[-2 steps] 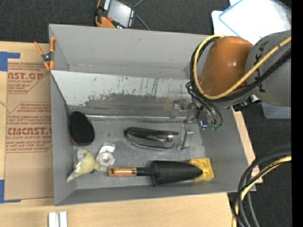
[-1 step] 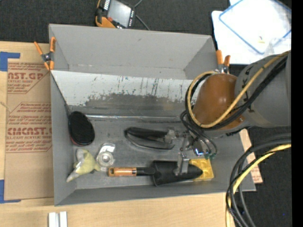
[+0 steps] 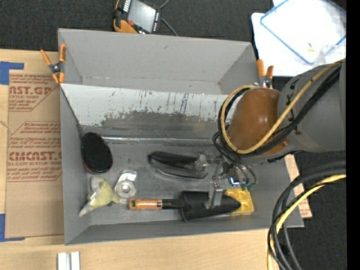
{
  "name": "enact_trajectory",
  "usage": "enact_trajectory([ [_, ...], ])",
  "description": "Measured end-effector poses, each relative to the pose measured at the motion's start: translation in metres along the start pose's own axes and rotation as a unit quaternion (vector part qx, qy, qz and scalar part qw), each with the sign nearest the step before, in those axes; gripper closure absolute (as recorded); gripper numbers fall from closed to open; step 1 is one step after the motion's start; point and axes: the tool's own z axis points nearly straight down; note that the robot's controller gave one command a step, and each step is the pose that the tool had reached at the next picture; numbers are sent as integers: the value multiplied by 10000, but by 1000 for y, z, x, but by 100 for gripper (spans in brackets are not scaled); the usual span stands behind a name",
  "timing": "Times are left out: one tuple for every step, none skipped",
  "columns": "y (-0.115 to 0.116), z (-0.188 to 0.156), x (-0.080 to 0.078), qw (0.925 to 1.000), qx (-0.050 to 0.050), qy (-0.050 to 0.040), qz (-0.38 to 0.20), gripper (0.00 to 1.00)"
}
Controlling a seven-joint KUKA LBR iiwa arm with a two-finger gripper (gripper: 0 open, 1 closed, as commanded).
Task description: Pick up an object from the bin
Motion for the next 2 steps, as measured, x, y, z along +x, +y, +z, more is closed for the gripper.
enact_trajectory([
  [1,-59,8,9992,3,-14,-395,0],
  [-13,32,33,9707,-23,11,-2402,100],
])
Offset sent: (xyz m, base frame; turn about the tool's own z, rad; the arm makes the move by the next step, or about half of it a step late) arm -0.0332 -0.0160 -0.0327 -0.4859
